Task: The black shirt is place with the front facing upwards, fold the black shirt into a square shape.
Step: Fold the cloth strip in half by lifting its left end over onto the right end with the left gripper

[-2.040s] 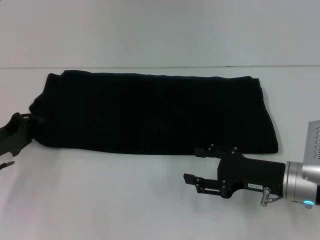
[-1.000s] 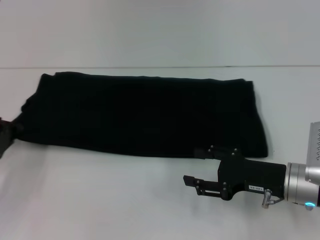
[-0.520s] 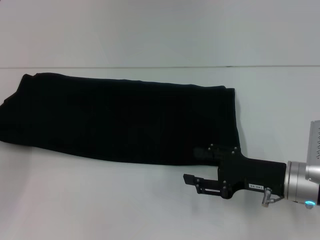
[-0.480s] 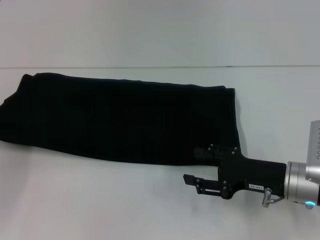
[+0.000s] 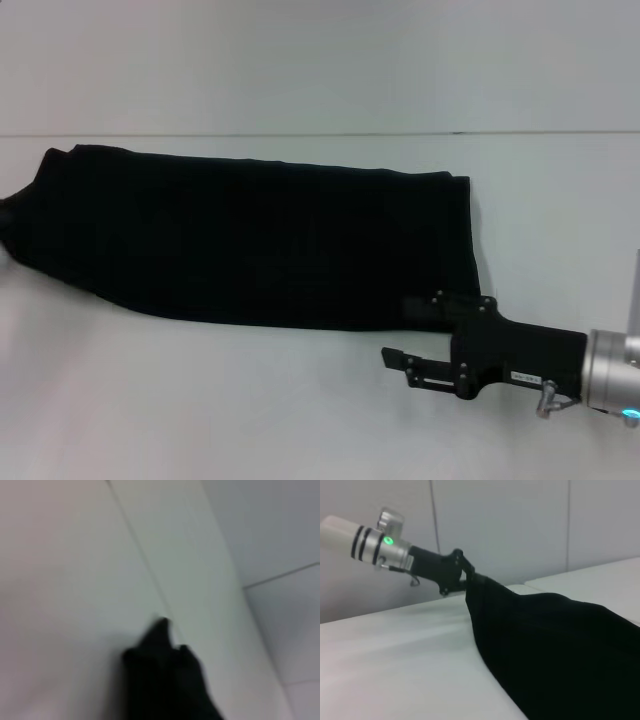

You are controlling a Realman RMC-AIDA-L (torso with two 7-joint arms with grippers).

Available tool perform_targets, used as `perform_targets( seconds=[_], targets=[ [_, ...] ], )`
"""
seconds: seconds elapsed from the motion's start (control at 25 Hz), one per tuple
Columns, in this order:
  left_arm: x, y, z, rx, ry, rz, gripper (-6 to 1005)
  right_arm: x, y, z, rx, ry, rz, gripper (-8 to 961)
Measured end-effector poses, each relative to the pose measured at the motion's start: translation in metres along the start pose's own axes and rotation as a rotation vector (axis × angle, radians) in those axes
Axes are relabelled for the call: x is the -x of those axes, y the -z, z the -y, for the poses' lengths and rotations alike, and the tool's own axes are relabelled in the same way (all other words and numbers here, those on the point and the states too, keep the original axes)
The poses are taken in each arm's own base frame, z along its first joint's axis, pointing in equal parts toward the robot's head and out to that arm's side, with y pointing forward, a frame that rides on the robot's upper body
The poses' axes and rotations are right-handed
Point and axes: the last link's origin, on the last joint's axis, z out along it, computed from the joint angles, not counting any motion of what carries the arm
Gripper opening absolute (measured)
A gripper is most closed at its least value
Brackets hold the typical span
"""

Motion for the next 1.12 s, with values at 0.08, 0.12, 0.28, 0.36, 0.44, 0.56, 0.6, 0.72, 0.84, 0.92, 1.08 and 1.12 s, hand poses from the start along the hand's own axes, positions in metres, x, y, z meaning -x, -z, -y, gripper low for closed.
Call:
perform_targets(
  seconds=[0.08, 0.12, 0.28, 0.36, 0.44, 0.56, 0.6, 0.72, 0.84, 0.92, 1.08, 1.12],
  targets=[
    [0.002, -0.007, -0.014, 0.052, -0.001, 0.015, 37, -0.002, 0.003, 0.0, -0.011, -0.009, 0.002, 719],
    [0.003, -0.013, -0.024, 0.083, -0.005, 0.027, 38, -0.004, 0.005, -0.001, -0.019, -0.018, 0.004, 718],
    [0.023, -0.044, -0.079, 0.22, -0.057, 0.125, 41, -0.016, 0.018, -0.004, -0.057, -0.057, 0.005, 716],
    [0.036, -0.057, -0.102, 0.268, -0.086, 0.172, 42, -0.022, 0.024, -0.006, -0.076, -0.074, 0.004, 715],
    [0.058, -0.074, -0.135, 0.332, -0.132, 0.241, 44, -0.028, 0.03, -0.009, -0.093, -0.093, 0.003, 714],
    [0.094, -0.092, -0.175, 0.414, -0.195, 0.338, 46, -0.035, 0.036, -0.013, -0.106, -0.11, 0.001, 712],
    [0.111, -0.097, -0.19, 0.443, -0.22, 0.378, 47, -0.037, 0.038, -0.014, -0.11, -0.114, 0.001, 712],
    [0.156, -0.105, -0.212, 0.487, -0.276, 0.502, 49, -0.04, 0.041, -0.017, -0.115, -0.124, 0.002, 710],
    [0.206, -0.107, -0.204, 0.48, -0.291, 0.654, 51, -0.041, 0.043, -0.019, -0.113, -0.127, 0.004, 708],
    [0.23, -0.105, -0.182, 0.443, -0.284, 0.715, 52, -0.041, 0.044, -0.02, -0.109, -0.126, 0.006, 707],
    [0.251, -0.092, -0.137, 0.37, -0.242, 0.759, 55, -0.041, 0.045, -0.019, -0.111, -0.125, 0.005, 705],
    [0.253, -0.088, -0.127, 0.36, -0.23, 0.765, 56, -0.042, 0.045, -0.019, -0.112, -0.125, 0.004, 704]
  ],
)
